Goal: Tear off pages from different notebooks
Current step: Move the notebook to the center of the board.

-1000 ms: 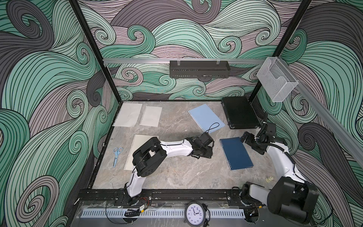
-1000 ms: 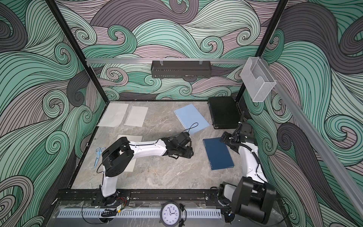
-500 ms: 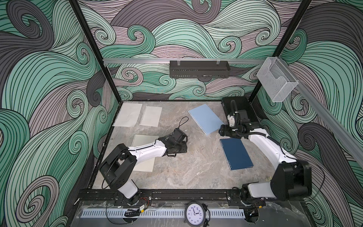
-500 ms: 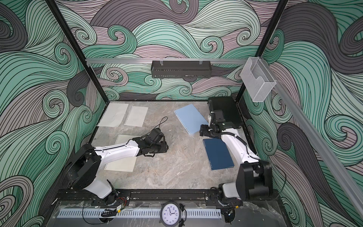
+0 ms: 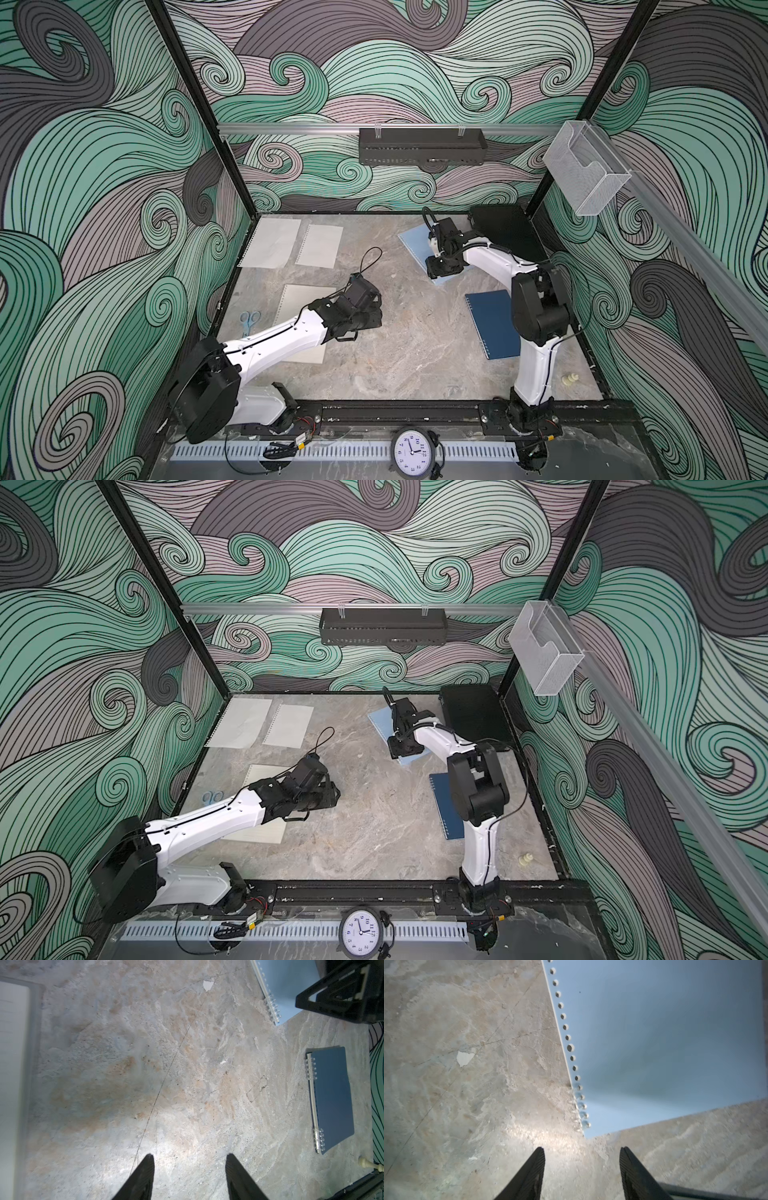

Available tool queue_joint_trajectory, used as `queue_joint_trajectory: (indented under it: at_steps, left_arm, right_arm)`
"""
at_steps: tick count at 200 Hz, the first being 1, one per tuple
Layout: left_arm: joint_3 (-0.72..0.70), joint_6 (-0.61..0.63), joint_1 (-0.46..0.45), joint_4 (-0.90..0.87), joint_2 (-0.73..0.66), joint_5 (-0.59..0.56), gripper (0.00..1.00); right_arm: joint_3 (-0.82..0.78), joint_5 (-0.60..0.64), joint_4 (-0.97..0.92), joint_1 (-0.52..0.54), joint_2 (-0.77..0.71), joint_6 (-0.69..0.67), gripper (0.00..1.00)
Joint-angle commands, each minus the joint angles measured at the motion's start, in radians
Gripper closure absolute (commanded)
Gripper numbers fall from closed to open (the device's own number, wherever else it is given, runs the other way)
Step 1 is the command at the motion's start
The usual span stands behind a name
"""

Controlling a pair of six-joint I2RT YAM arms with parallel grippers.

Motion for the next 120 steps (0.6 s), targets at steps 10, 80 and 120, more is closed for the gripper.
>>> queue_joint_trajectory:
  at_steps: [10,80,120]
  left_arm:
    - [-0.028,-0.033,0.014,-0.057,-0.06,-0.057,0.44]
    - [-0.026,-0.026,0.017,-0.083,-0.067,-0.07,0.43]
    - [-0.015,-0.023,0.018,-0.092,-0.062,-0.071,0.43]
  right_arm:
    - [0.083,0.033,-0.067,0.013,0.085,-0.046,0.45]
    - [0.143,0.001,-0.092,0.037,0.176,-0.071,0.64]
    - [0.111,0.003,-0.09,0.064,0.177,-0.074,0.74]
